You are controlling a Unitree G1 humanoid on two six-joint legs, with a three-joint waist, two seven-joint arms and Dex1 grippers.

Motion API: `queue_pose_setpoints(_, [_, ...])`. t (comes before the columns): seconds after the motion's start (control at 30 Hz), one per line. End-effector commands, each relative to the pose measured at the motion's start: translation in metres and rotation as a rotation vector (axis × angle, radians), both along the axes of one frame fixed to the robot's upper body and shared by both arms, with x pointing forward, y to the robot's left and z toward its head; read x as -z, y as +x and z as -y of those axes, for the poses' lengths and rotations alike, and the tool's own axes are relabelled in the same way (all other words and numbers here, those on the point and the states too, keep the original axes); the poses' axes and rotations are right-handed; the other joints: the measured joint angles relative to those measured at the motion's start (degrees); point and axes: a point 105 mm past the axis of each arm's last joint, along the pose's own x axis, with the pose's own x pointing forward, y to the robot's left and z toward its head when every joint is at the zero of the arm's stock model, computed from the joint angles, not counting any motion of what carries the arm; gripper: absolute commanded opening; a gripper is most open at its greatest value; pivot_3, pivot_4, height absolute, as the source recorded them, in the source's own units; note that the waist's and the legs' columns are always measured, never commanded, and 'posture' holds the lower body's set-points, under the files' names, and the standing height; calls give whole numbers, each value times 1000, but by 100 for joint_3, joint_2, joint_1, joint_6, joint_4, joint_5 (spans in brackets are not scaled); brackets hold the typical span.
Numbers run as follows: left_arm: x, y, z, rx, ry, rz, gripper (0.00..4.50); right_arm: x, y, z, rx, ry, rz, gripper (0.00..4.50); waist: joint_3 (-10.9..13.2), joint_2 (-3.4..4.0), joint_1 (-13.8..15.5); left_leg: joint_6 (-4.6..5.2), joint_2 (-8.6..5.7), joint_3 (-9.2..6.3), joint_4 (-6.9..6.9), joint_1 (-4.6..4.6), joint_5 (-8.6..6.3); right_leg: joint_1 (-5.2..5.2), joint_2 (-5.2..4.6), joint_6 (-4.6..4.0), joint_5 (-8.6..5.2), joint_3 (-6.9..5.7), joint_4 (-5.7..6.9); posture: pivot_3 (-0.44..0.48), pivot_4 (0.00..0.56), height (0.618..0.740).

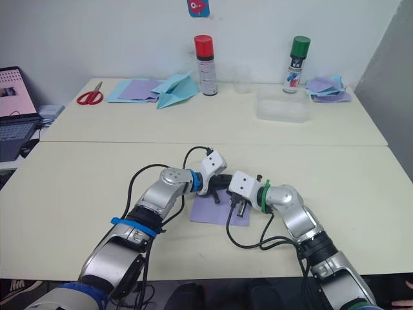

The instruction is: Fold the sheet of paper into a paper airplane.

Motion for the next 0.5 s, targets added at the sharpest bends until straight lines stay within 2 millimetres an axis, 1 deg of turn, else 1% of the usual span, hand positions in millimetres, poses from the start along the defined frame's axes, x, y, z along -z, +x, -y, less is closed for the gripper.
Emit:
queue_pose_setpoints(0.03, [22, -1, -9, -30, 67, -56, 0, 17, -15, -4, -46, -14, -105, 36, -21, -1, 0, 0, 0, 0, 0, 0, 0, 0, 0, 0, 0, 0, 0, 0, 150, 740])
queue_pose_setpoints(0.23, [21, 0, -7, -29, 60, -56, 0, 17, -15, -4, -47, -23, -110, 36, -56, 0, -1, 0, -2, 2, 0, 3, 0, 4, 0, 0, 0, -3, 0, 0, 150, 740])
queue_pose_setpoints(0.33, [23, -1, -7, -29, 64, -57, 0, 17, -15, -4, -45, -18, -116, 607, -61, 0, -2, 0, -2, 2, 0, 4, 0, 5, 0, 0, 0, -3, 1, 0, 150, 740])
queue_pose_setpoints(0.43, [26, -1, -9, -26, 78, -55, 0, 18, -22, -6, -68, -11, -157, 1571, -66, 0, -2, 0, -1, 2, 0, 6, 0, 5, 1, 0, 0, -3, 2, 0, 150, 740])
queue_pose_setpoints(0.5, [27, -2, -9, -23, 86, -53, 0, 18, -28, -6, -87, -2, -201, 1571, -70, 1, -2, 0, -1, 2, 0, 6, 0, 5, 2, 0, 0, -4, 3, 0, 150, 740])
